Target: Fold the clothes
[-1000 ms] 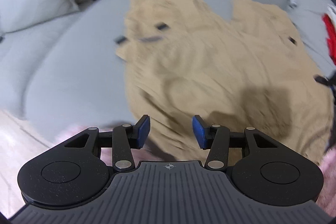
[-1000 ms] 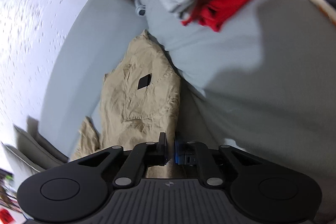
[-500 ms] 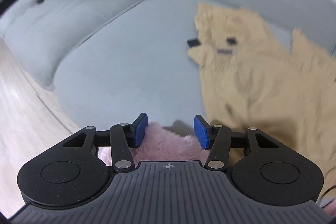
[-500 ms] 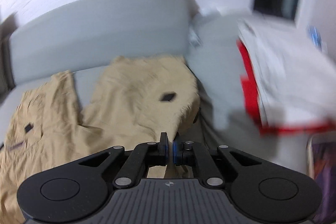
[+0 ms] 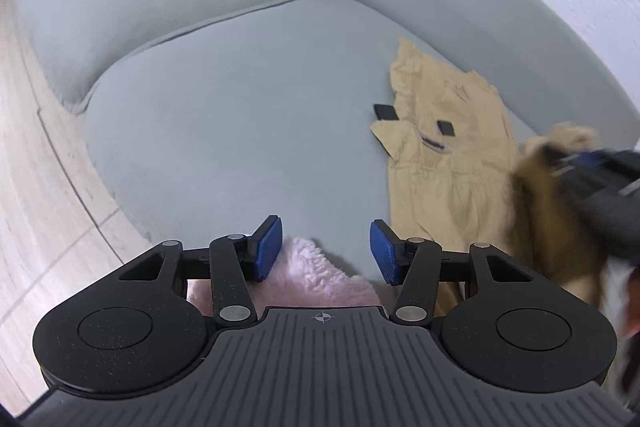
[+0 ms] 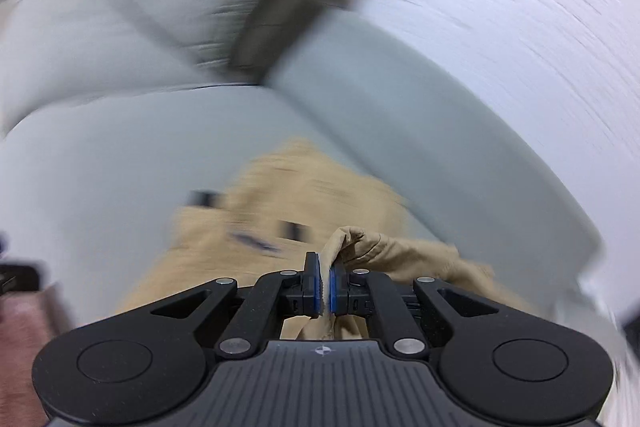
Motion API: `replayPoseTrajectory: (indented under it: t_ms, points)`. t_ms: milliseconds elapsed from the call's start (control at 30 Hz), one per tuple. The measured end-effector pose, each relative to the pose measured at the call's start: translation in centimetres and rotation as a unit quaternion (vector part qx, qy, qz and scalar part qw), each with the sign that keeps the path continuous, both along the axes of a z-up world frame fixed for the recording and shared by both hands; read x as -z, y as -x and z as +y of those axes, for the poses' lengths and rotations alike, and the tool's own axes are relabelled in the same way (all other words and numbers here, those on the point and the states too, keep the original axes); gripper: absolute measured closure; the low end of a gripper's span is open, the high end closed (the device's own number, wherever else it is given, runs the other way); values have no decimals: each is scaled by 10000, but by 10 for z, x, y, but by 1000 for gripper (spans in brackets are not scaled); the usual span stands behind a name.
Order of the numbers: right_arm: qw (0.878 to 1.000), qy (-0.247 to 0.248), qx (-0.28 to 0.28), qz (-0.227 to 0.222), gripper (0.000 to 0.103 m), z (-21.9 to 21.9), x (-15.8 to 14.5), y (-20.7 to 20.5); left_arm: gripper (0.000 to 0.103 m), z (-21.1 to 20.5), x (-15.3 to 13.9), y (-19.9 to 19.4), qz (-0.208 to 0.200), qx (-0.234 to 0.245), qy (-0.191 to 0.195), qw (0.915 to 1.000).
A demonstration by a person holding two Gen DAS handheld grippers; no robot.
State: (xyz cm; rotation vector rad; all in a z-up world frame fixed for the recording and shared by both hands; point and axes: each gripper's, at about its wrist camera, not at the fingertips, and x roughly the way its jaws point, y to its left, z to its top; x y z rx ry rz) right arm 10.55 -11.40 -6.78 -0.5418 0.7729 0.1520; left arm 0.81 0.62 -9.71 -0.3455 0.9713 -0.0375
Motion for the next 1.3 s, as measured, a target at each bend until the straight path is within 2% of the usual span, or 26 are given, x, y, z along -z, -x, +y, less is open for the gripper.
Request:
replayPoseTrajectory:
  t_ms: [67, 100, 133, 167, 200, 233, 267, 300, 333, 400, 433, 500, 567, 600, 700, 767, 800, 900, 1033, 1167, 1233, 1267, 1300]
  points:
    - [9994, 34, -125, 334, 97, 15, 20, -6, 49, 5, 1, -1, 22, -63, 81, 9999]
    - [9977, -25, -98, 668, 93, 18, 35, -14, 49, 6, 1, -2, 31, -66, 82, 9999]
    - [9963, -116, -68, 850, 85, 18, 41, -17, 49, 6, 1, -3, 46, -53, 61, 10000]
    - [9913, -445, 19, 1241, 83, 13, 49, -24, 49, 6, 2, -5, 57, -32, 29, 10000]
    - [9879, -737, 121, 1358, 81, 7, 49, -26, 49, 4, 2, -5, 61, -14, -6, 10000]
    - [9874, -832, 154, 1338, 76, 5, 47, -25, 49, 4, 2, -5, 60, -7, -23, 10000]
    - [9833, -1224, 269, 1319, 69, -7, 32, -25, 49, 4, 1, -5, 59, -2, -38, 10000]
    - [9805, -1431, 324, 1304, 59, -14, 23, -24, 49, 4, 1, -4, 59, -4, -45, 10000]
    - [9773, -1639, 379, 1287, 57, -21, 14, -24, 48, 3, 1, -4, 63, -11, -54, 10000]
    - [9640, -2358, 612, 1070, 55, -50, -20, -9, 48, 2, 2, -4, 74, -5, -85, 9999]
    - [9600, -2520, 687, 1007, 53, -58, -27, -4, 48, 0, 2, -5, 77, 17, -109, 9999]
    - [9424, -3063, 1074, 803, 52, -95, -49, 23, 46, -4, 2, -6, 78, 98, -189, 9997]
    - [9330, -3275, 1297, 736, 52, -114, -53, 53, 45, -12, 0, -8, 52, 363, -222, 9991]
    - [9297, -3338, 1374, 732, 53, -122, -54, 71, 45, -18, -2, -10, 3, 641, -102, 9979]
    - [9364, -3167, 1288, 793, 56, -128, -41, 106, 46, -29, -4, -18, -120, 1255, 161, 9919]
    - [9452, -2935, 1167, 826, 56, -118, -30, 123, 45, -44, -7, -26, -295, 1595, -80, 9867]
    - [9510, -2769, 1084, 843, 56, -110, -23, 131, 45, -52, -8, -30, -385, 1762, -212, 9834]
    - [9547, -2717, 913, 797, 55, -91, -13, 141, 45, -78, -6, -42, -524, 2260, -617, 9708]
    - [9630, -2530, 588, 711, 55, -73, -10, 141, 45, -113, 2, -51, -676, 2850, -1479, 9446]
    - [9701, -2252, 574, 704, 55, -62, 0, 123, 46, -140, 17, -58, -718, 3494, -2051, 9114]
    - [9688, -2257, 653, 785, 57, -62, 5, 115, 47, -150, 24, -60, -789, 3716, -2329, 8952]
    - [9675, -2279, 686, 861, 57, -63, 7, 111, 49, -157, 29, -60, -864, 3866, -2521, 8829]
    - [9661, -2303, 692, 937, 58, -62, 11, 108, 56, -161, 32, -61, -898, 3991, -2634, 8737]
